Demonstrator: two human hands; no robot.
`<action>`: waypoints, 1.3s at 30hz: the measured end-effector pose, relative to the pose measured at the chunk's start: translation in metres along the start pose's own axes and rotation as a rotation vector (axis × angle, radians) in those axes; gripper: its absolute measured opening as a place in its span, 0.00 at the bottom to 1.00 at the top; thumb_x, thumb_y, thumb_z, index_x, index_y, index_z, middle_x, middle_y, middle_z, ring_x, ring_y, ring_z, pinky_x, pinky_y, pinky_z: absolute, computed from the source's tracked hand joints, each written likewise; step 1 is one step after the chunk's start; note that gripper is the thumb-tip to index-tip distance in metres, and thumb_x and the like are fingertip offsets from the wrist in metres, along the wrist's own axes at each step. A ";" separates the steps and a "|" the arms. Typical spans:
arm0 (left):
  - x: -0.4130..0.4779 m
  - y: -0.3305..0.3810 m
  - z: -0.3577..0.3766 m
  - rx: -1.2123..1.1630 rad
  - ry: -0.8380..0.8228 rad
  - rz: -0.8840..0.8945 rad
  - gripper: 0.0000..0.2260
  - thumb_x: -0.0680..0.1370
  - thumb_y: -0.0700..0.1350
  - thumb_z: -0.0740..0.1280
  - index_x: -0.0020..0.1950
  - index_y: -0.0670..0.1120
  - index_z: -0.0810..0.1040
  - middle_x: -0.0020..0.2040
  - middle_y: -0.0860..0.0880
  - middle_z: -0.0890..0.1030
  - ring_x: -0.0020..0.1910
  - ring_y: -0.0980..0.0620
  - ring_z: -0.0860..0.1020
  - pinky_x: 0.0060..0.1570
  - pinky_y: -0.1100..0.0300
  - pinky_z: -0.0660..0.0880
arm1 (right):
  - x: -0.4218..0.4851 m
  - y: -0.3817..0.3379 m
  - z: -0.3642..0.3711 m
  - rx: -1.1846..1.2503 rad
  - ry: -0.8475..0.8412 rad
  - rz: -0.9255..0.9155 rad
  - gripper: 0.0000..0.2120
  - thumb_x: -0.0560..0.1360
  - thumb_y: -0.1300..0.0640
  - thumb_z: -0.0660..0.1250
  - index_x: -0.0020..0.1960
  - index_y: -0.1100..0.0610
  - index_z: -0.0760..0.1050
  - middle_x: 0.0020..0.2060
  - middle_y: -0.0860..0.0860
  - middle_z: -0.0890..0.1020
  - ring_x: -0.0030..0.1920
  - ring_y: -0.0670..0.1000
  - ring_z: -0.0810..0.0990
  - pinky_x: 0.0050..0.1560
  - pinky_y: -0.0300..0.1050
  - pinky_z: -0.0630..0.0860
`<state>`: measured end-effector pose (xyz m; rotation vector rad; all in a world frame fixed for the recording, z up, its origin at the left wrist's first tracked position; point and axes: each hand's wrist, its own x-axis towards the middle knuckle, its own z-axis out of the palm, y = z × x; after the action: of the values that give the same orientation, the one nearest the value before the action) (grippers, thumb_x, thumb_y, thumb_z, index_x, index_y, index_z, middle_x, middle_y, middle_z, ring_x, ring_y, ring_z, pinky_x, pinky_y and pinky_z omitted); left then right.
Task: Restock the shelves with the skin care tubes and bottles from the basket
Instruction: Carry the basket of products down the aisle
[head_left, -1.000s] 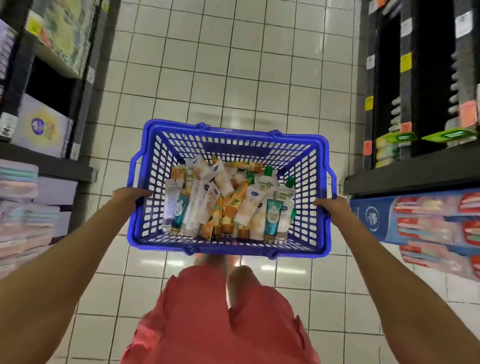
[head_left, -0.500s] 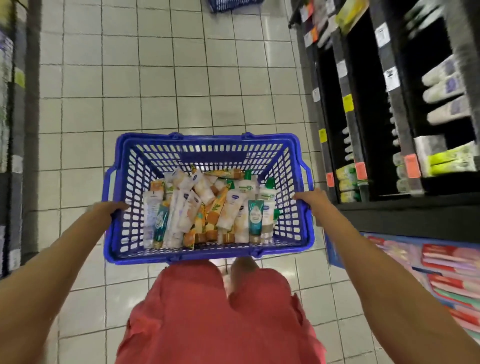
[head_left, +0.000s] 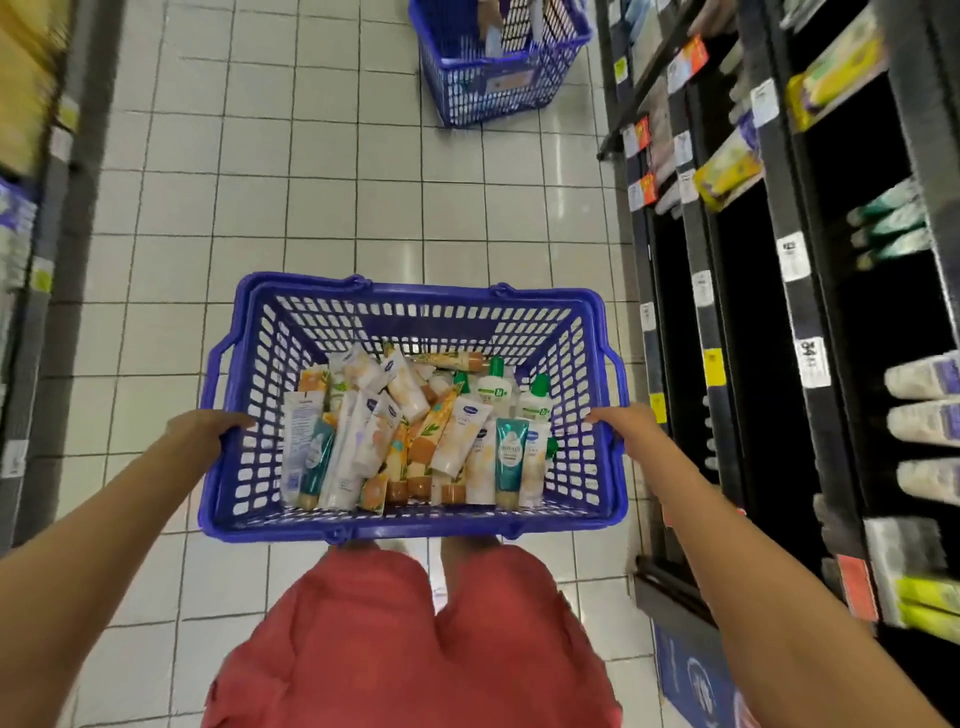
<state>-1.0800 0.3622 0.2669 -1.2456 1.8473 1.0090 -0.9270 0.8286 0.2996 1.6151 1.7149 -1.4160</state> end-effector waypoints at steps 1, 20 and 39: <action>-0.002 0.016 0.008 0.009 -0.016 -0.006 0.25 0.70 0.35 0.71 0.65 0.35 0.70 0.63 0.37 0.75 0.59 0.41 0.76 0.61 0.41 0.71 | 0.011 -0.021 -0.004 -0.009 0.017 -0.007 0.22 0.67 0.65 0.73 0.58 0.67 0.72 0.53 0.64 0.80 0.50 0.61 0.80 0.52 0.57 0.78; 0.029 0.314 0.131 0.035 -0.093 0.063 0.13 0.74 0.39 0.69 0.57 0.37 0.75 0.64 0.36 0.73 0.63 0.38 0.72 0.64 0.43 0.69 | 0.196 -0.314 -0.036 -0.049 0.056 -0.040 0.22 0.66 0.64 0.74 0.59 0.65 0.75 0.53 0.62 0.79 0.50 0.60 0.79 0.58 0.55 0.75; 0.060 0.455 0.280 -0.147 -0.003 -0.199 0.20 0.71 0.35 0.70 0.62 0.34 0.71 0.63 0.37 0.75 0.57 0.41 0.75 0.60 0.43 0.71 | 0.423 -0.507 -0.042 -0.206 -0.024 -0.062 0.23 0.66 0.67 0.73 0.59 0.67 0.73 0.54 0.63 0.79 0.39 0.56 0.77 0.39 0.49 0.76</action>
<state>-1.4964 0.6925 0.1869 -1.4818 1.6327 1.0496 -1.4802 1.1671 0.1689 1.4411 1.8447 -1.2341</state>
